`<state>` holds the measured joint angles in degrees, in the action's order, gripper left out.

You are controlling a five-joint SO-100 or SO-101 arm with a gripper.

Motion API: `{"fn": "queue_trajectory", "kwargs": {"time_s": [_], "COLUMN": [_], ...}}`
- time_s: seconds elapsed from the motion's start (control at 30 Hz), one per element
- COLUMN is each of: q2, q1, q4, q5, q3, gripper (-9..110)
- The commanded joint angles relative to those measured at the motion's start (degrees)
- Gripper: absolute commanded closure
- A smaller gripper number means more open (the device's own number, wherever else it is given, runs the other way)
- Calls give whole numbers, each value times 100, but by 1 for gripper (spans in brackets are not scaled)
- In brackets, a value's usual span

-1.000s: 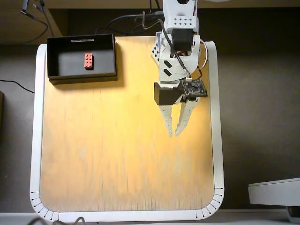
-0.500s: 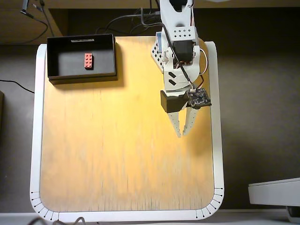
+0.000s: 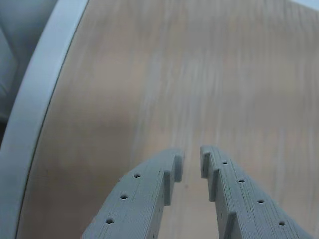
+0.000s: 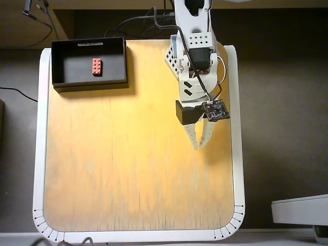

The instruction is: Grasp a lego block and put it in the bin.

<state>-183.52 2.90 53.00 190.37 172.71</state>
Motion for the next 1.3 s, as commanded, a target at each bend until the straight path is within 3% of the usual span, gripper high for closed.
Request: {"fn": "queue_trajectory", "kwargs": {"time_s": [0.0,0.17,0.6,1.27], "q2": [-545,-545,-545,-545], "q1": [70,62,97,97], "q4": [-220,35,2241,2285], "q5": [70,-97,-1107,-1371], "q3": [773,914,914,914], "gripper": [101,101,101,101]}}
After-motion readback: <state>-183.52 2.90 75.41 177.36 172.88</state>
